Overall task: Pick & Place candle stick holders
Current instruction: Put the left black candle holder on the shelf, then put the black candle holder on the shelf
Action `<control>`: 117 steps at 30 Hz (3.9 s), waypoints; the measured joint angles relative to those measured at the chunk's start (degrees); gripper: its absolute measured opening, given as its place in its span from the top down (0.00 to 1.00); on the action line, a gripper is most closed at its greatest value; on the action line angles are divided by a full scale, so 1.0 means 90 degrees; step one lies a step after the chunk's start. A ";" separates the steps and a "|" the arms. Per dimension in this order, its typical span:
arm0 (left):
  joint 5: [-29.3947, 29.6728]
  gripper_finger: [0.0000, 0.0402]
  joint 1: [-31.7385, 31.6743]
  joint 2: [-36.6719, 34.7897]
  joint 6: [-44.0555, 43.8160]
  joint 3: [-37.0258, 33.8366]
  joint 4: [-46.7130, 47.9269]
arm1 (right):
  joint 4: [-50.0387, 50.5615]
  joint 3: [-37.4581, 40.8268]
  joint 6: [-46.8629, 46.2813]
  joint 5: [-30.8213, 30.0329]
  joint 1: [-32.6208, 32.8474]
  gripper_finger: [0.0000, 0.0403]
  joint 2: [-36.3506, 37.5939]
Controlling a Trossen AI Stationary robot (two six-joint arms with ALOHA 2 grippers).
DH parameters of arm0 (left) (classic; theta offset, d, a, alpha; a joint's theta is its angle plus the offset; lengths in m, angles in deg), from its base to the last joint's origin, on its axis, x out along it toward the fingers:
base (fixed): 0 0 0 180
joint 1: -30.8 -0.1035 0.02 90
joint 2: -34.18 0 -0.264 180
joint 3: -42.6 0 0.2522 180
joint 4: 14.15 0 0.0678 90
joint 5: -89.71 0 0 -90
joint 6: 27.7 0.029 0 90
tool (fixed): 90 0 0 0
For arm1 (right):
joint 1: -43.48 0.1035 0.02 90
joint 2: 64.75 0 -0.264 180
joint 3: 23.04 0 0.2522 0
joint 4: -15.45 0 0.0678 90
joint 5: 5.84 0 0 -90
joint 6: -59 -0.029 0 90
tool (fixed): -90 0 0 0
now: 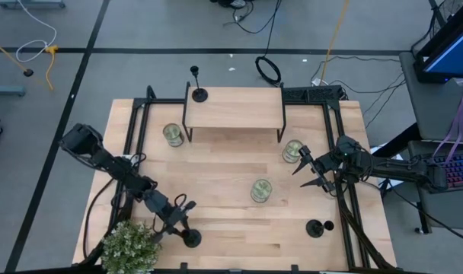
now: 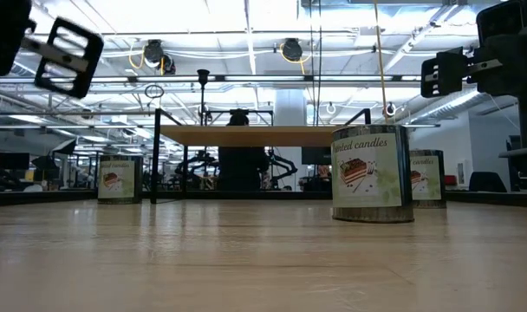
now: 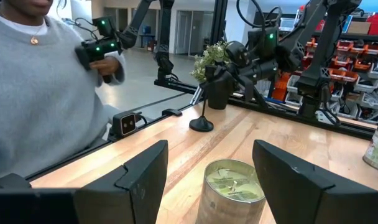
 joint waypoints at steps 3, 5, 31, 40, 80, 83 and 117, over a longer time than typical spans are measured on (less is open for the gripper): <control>-0.0142 0.92 -0.0152 0.0000 0.0055 0.0059 0.0021 | 0.0001 0.0000 0.0007 0.0000 0.0000 0.43 0.0001; -0.0247 0.92 -0.0322 -0.0006 -0.0051 0.0093 0.0019 | -0.0013 0.0000 0.0034 -0.0005 0.0000 0.43 0.0000; 0.0754 0.92 -0.5952 -0.0278 0.1443 0.5665 0.4803 | -0.0251 0.0000 0.0011 -0.2381 0.0002 0.43 -0.0036; 0.1027 0.92 -0.7171 0.0941 0.0880 0.5928 0.3988 | -0.0246 0.0000 0.0019 -0.2366 0.0002 0.43 -0.0100; 0.1602 0.73 -0.7573 0.1460 0.0451 0.5925 0.4448 | -0.0529 0.0002 -0.0572 -0.0985 0.0000 0.43 -0.0277; 0.1601 0.63 -0.7573 0.1460 0.0448 0.5925 0.4446 | -0.0536 0.0002 -0.0606 -0.0294 0.0000 0.43 -0.0277; 0.1089 0.32 -0.5925 -0.0435 0.1093 0.5920 0.6603 | -0.0310 0.0002 -0.0920 0.2841 0.1951 0.43 -0.0444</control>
